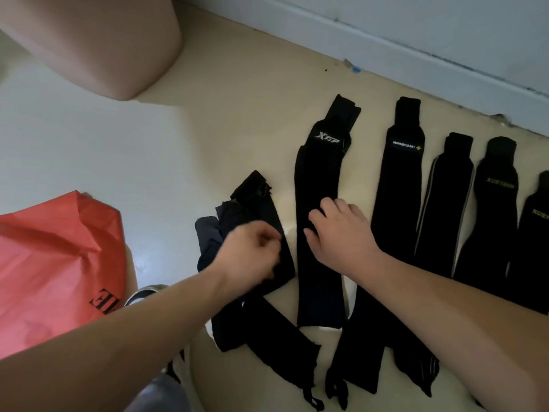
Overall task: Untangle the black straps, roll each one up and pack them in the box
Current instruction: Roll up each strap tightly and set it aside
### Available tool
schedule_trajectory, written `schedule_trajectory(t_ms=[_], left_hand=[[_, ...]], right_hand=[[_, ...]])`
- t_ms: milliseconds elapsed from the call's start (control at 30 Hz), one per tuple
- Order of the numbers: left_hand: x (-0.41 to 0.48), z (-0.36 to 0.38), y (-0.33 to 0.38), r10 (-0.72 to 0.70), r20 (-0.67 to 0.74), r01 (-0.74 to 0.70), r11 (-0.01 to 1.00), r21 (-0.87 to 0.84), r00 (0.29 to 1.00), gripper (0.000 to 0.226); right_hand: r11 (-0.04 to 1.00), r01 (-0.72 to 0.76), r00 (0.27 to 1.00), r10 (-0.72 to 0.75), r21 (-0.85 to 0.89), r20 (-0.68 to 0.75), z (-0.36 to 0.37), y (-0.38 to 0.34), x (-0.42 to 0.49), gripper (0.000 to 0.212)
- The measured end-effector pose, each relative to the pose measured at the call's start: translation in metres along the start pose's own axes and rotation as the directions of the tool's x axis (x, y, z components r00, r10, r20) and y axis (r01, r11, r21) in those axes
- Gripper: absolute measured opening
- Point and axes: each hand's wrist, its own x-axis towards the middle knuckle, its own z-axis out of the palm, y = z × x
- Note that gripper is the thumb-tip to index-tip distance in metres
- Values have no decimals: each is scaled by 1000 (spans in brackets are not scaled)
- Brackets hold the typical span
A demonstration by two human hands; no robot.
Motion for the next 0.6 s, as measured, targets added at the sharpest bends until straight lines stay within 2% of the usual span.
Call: schedule_trajectory(t_ms=[33,100,167,200,267,333,400,433,500,567,600], left_hand=[[8,-12,-5,24,-112,-22,1000,19,993,17],[21,-37,-22,28,-300,9,993,120,953,10],[25,-61,-43,-46,-371,128,972,199,927,7],[22,-69,-54,-106,-361,202,950,239,926,15],[13,-77,-71,-227,-272,313,889,335,935,39],[4,-75,-81,-286,-167,332,826,456,943,56],[2,-71,-82,-260,-151,301,829,471,954,57],[2,-68,-81,-252,-159,296,854,428,955,55],[2,-61,-74,-247,-146,283,899,335,958,55],[3,-52,-70,-234,-129,260,933,248,964,59],[4,-48,-70,-228,-132,252,945,209,965,59]], right_hand=[[999,-18,1000,18,-35,-14,-8,-6,7,26],[994,-35,993,46,-102,105,-26,-22,21,22],[1000,-19,977,19,-1,211,-40,-37,31,28],[988,-39,968,0,151,252,-45,-46,34,29],[880,-168,933,-3,444,359,-47,-66,34,29],[801,-272,900,15,534,436,-35,-83,29,23],[747,-394,876,128,536,465,-23,-92,23,34],[665,-487,851,214,567,480,-20,-94,23,41],[413,-653,757,351,634,551,-19,-97,26,52],[128,-733,660,373,668,652,-25,-99,31,61],[26,-745,631,354,667,691,-29,-100,33,63]])
